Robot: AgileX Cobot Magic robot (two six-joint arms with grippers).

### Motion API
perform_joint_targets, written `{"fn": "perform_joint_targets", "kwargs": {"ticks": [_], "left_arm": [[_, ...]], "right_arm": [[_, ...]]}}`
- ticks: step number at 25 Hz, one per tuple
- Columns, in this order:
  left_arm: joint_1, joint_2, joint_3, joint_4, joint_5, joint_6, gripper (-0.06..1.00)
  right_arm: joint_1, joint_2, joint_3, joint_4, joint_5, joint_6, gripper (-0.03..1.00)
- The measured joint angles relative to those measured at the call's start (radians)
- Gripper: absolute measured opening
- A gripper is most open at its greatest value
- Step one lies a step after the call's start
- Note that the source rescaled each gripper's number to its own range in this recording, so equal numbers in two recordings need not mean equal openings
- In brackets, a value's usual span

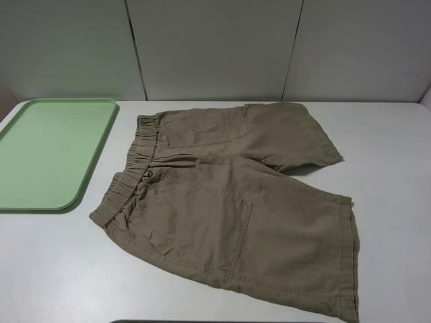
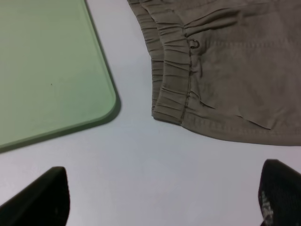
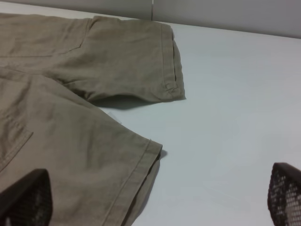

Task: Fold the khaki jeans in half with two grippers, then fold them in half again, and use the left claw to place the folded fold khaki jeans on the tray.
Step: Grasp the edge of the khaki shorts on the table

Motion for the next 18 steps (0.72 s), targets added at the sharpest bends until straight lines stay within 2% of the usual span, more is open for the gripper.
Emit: {"fn": "perform_joint_targets", "kwargs": {"ticks": [18], "left_arm": [[0.0,0.0,0.0,0.0,0.0,0.0,0.92]], "right_arm": [[0.0,0.0,0.0,0.0,0.0,0.0,1.0]]}}
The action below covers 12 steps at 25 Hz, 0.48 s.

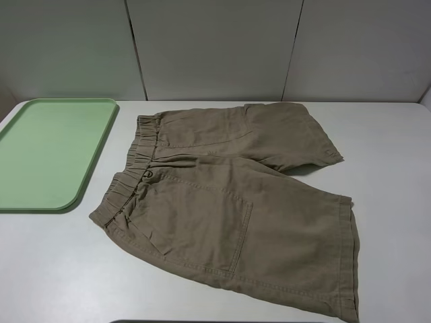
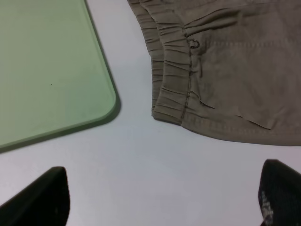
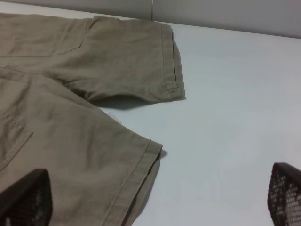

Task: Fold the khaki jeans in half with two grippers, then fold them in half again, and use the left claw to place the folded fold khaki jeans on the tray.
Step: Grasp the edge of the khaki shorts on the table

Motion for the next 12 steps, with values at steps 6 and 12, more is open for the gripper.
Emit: {"fn": "perform_joint_targets", "kwargs": {"ticks": [6,12], "left_arm": [[0.0,0.0,0.0,0.001,0.0,0.0,0.92],[0.0,0.0,0.0,0.001,0.0,0.0,0.92]], "right_arm": [[0.0,0.0,0.0,0.0,0.0,0.0,1.0],[0.0,0.0,0.0,0.0,0.0,0.0,1.0]]}}
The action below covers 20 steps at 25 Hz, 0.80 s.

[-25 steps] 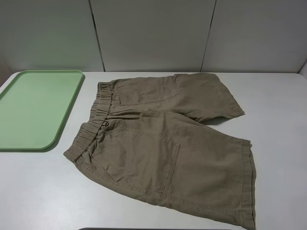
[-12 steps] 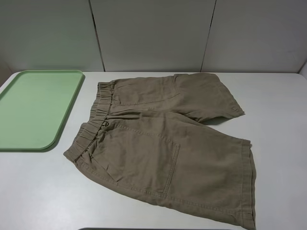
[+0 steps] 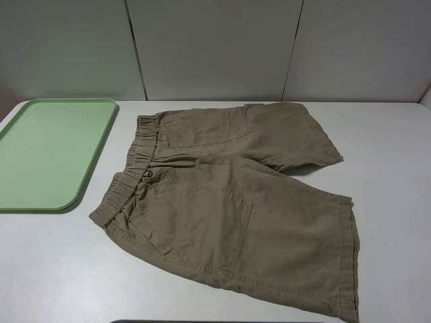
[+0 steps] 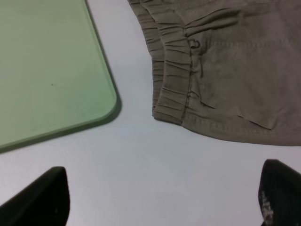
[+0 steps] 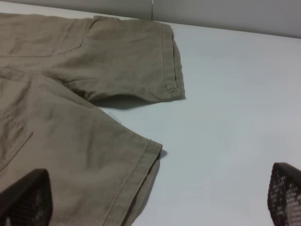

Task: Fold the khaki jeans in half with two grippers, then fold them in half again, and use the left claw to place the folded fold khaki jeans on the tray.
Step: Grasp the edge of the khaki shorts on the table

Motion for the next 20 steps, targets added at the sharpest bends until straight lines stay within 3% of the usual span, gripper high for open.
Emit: {"fn": "perform_joint_targets", "kwargs": {"ticks": [20], "left_arm": [[0.0,0.0,0.0,0.001,0.0,0.046,0.92]], "right_arm": [[0.0,0.0,0.0,0.0,0.0,0.0,1.0]]}}
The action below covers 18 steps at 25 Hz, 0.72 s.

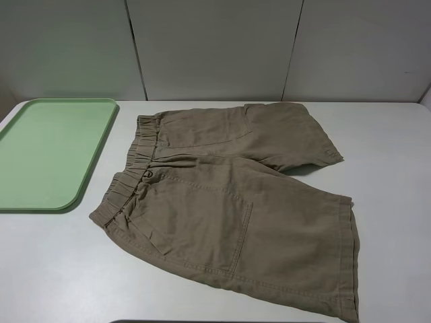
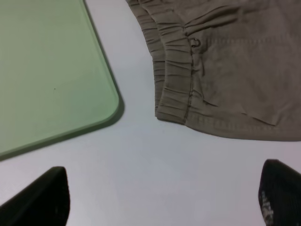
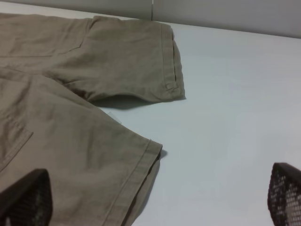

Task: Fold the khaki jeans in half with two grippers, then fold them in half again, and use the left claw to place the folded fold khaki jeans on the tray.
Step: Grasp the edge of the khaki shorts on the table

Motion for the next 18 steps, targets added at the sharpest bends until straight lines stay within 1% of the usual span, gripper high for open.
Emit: {"fn": "perform_joint_targets", "kwargs": {"ticks": [7,11,13,15,18], "left_arm": [[0.0,0.0,0.0,0.001,-0.001,0.008,0.92],[0.0,0.0,0.0,0.033,-0.006,0.008,0.92],[0.0,0.0,-0.003,0.055,-0.033,0.009,0.92],[0.0,0.001,-0.017,0.069,-0.071,0.01,0.92],[0.0,0.048,-0.032,0.074,-0.177,0.021,0.92]], "right_arm": [[0.0,0.0,0.0,-0.014,0.0,0.031,1.0],[0.0,0.007,0.0,-0.021,0.0,0.031,1.0],[0.0,0.04,0.0,-0.014,-0.001,0.005,1.0],[0.0,0.092,-0.01,-0.011,-0.014,-0.047,1.0],[0.0,0.195,-0.039,0.005,-0.064,-0.157,1.0]]}}
